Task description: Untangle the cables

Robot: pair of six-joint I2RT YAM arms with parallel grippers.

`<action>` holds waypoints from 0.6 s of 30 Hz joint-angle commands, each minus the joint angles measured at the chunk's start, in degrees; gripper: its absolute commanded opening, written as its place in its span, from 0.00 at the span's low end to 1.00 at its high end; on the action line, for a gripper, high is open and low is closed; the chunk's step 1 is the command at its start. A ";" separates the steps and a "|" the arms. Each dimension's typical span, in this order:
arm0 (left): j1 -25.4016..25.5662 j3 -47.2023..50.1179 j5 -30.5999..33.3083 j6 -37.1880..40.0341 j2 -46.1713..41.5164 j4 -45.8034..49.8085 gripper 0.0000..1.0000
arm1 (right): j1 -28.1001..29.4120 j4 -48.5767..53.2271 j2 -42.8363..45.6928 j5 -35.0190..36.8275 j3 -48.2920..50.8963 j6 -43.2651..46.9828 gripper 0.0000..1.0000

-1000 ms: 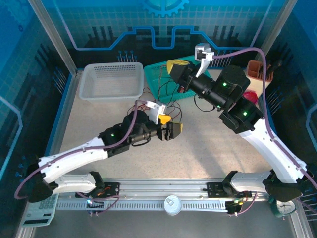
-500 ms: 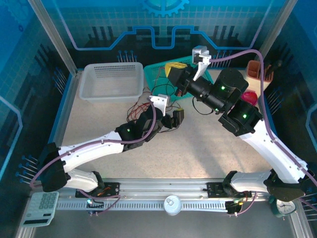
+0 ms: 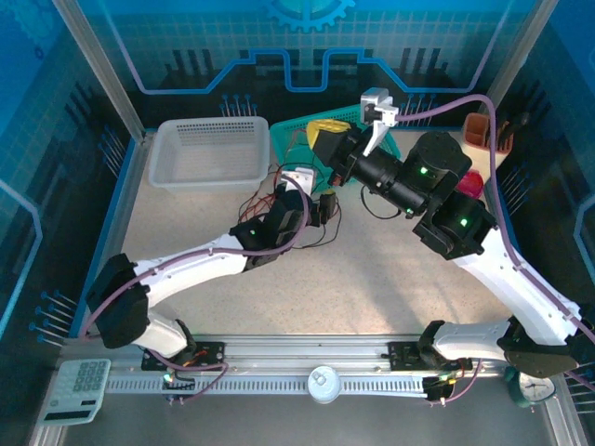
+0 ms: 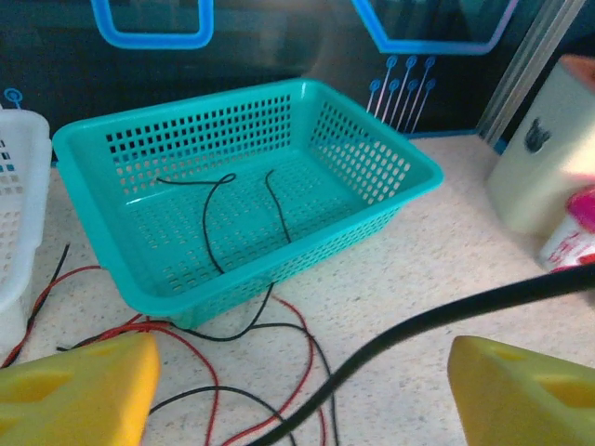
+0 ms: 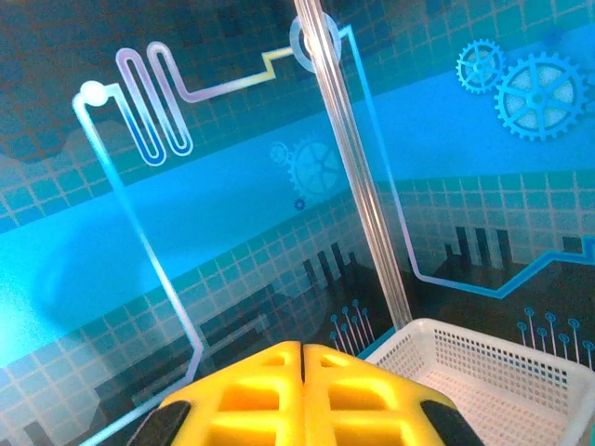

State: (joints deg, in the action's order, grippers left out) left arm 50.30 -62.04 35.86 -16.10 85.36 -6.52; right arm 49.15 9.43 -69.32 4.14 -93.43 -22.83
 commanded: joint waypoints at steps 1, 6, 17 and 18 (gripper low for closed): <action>-1.03 1.41 -2.80 0.22 1.48 -3.29 0.76 | 0.94 -1.19 1.21 0.90 -2.31 1.08 0.00; -1.52 2.96 -4.97 -1.08 2.53 -4.49 0.63 | 0.93 -1.10 1.40 1.46 -2.41 1.46 0.00; -1.61 4.14 -12.03 -2.52 0.87 -3.51 0.16 | -1.52 -2.09 0.65 4.93 -2.10 3.32 0.00; -1.61 4.65 -14.08 -2.75 -0.04 -3.39 0.14 | -2.69 -2.22 0.34 4.83 -2.05 2.93 0.00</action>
State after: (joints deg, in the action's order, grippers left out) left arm 48.95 -58.78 26.92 -17.82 87.59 -9.39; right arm 48.49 9.37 -68.97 7.11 -94.19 -20.73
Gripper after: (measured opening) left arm 0.151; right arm 0.071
